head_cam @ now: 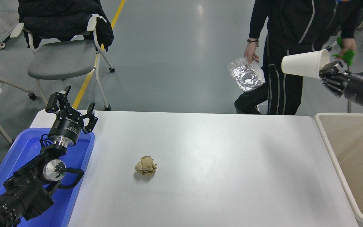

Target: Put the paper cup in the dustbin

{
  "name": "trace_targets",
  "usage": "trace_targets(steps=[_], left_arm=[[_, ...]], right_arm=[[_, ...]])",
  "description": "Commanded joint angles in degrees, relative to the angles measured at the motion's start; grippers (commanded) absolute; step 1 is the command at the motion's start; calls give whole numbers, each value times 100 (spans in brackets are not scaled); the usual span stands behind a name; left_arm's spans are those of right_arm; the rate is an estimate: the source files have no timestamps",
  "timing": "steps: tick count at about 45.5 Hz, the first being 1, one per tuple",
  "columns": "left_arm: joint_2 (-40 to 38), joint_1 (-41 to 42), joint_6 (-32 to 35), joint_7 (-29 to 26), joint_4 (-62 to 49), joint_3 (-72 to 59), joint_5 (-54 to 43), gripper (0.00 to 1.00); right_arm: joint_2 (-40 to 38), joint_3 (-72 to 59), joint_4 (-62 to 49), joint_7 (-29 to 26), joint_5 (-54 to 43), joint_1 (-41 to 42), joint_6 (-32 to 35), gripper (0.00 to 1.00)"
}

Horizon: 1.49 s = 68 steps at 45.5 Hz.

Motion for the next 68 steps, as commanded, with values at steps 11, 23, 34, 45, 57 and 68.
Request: trace_targets(steps=[11,23,34,45,57,68], left_arm=[[-3,0,0,4,-1,0,1,100],[-3,0,0,4,-1,0,1,100],[-3,0,0,-5,-1,0,1,100],[-3,0,0,-5,-1,0,1,100],[-3,0,0,4,-1,0,1,100],[-3,0,0,-5,-1,0,1,100]], right_arm=[[446,56,-2982,-438,721,-1734,-37,0],[630,56,-3106,-2152,879,-2183,-590,0],[1158,47,-3106,-2846,870,-2315,-951,0],[1834,-6,-3114,-3049,853,-2464,-1364,0],[2107,12,-3106,-3049,870,-2535,-1470,0],[2116,47,-3114,-3049,888,-2526,-1566,0]])
